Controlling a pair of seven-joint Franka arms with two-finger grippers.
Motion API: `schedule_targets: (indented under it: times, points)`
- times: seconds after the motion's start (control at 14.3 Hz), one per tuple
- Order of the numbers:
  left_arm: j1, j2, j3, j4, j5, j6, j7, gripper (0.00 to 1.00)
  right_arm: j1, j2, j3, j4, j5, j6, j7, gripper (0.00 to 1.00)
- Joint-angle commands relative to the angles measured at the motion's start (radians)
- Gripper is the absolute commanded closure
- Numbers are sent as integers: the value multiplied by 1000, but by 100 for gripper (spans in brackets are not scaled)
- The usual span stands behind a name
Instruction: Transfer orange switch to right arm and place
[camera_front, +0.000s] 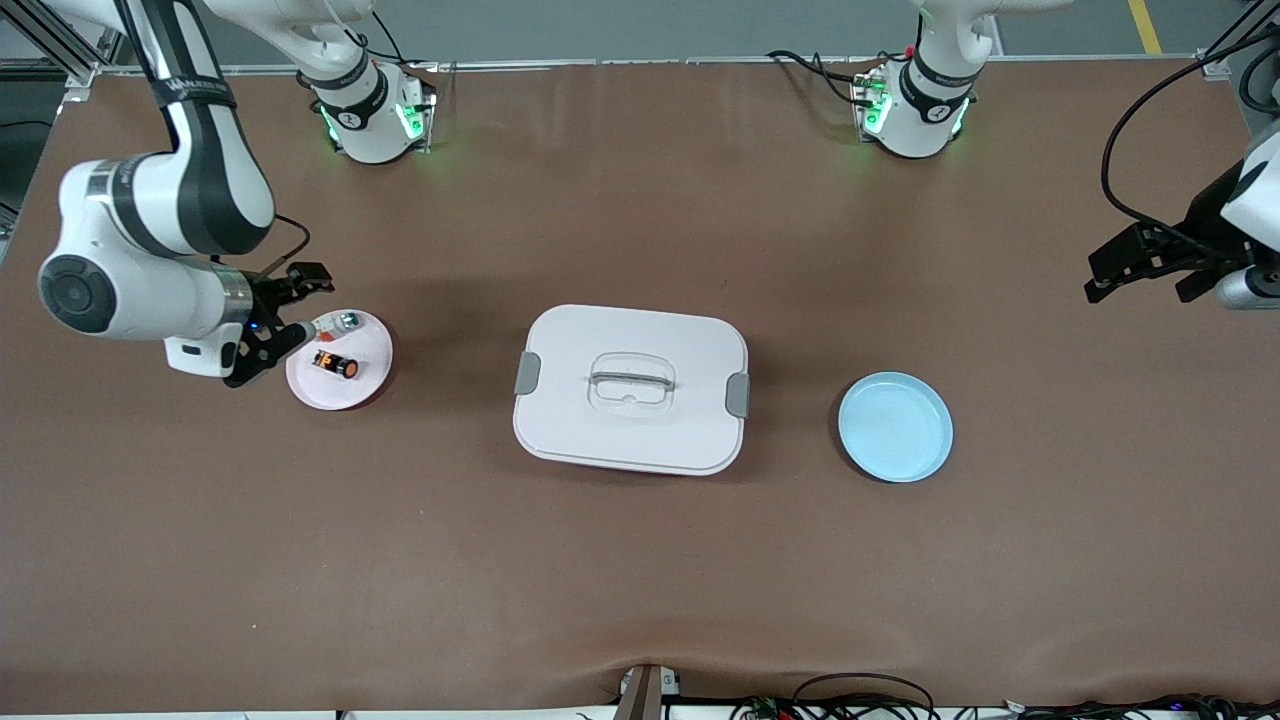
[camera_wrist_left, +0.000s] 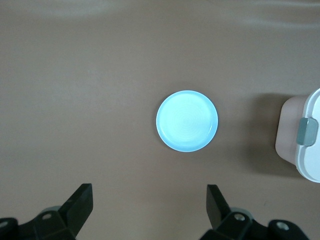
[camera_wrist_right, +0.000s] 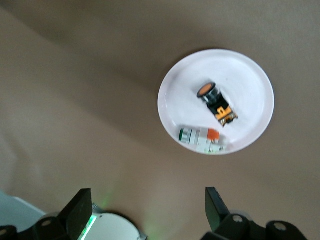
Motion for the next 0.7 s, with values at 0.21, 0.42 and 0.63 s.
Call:
schedule_targets:
  times: [0.21, 0.42, 0.63]
  points:
    - [-6, 10, 3, 8, 22, -25, 17, 0, -17, 16, 3, 229, -52, -306, 326, 0]
    - [-6, 12, 0, 8, 22, -25, 17, 0, -28, 19, -2, 326, -55, -410, 343, 0]
    - [-6, 10, 0, 8, 21, -25, 17, 0, -55, 19, -2, 406, -58, -490, 445, 0]
